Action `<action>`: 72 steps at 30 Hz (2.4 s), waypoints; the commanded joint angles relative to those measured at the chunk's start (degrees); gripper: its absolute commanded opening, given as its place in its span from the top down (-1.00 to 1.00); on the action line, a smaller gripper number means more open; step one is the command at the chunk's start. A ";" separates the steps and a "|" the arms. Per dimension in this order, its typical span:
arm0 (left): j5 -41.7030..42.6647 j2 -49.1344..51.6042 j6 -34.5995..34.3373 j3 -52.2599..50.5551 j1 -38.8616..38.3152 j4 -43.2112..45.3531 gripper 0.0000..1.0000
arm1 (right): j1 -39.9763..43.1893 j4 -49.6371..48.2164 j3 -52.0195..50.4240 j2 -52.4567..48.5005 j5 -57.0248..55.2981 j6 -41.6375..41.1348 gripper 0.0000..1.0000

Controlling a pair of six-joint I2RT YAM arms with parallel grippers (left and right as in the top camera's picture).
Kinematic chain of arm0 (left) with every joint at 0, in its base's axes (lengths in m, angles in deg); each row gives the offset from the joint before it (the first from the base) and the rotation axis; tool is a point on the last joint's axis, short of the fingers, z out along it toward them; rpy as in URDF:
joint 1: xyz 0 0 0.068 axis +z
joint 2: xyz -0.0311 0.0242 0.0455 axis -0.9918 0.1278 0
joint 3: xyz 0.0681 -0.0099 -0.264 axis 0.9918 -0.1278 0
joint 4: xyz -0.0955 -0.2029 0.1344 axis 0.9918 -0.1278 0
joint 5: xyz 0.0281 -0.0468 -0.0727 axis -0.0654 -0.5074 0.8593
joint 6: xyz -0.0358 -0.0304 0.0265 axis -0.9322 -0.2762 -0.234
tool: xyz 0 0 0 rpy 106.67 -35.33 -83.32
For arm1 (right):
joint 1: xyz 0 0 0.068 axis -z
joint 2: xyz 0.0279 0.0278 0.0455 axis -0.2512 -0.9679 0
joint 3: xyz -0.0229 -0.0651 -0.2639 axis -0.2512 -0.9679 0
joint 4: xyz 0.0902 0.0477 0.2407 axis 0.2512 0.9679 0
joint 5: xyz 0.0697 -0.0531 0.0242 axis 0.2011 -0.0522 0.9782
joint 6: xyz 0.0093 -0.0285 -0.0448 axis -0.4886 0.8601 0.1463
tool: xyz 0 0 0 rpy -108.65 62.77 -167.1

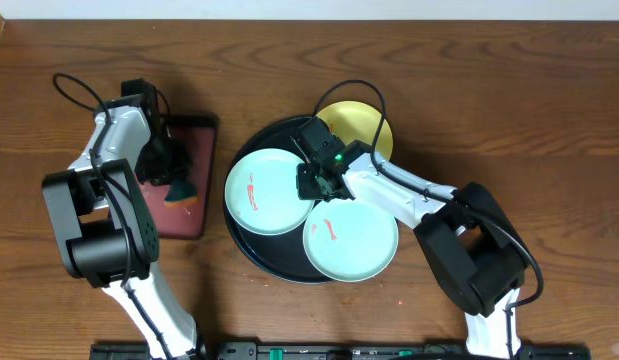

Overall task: Clean dirty plates on tray and stack at the side
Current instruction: 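Lift the sponge and carry it over the left green plate, then scrub the left green plate with the sponge in the left gripper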

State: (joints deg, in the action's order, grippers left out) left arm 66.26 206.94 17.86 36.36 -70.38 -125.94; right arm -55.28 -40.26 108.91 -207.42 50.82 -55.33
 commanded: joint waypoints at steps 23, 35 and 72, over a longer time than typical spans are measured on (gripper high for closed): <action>7.45 -20.74 2.78 3.17 -2.29 -9.25 0.85 | 2.23 -0.26 0.48 -2.19 3.37 2.89 0.98; 7.45 -20.09 -5.64 -8.72 -14.25 -0.66 0.85 | 2.60 0.07 0.48 -2.19 4.11 3.30 0.98; -11.67 -13.57 -21.29 -19.06 -23.65 14.93 0.85 | 2.64 0.28 0.48 -2.19 4.09 3.26 0.97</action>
State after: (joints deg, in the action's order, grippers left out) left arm 68.27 192.73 0.66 16.86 -94.73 -110.88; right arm -52.64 -40.17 108.96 -207.57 55.79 -52.78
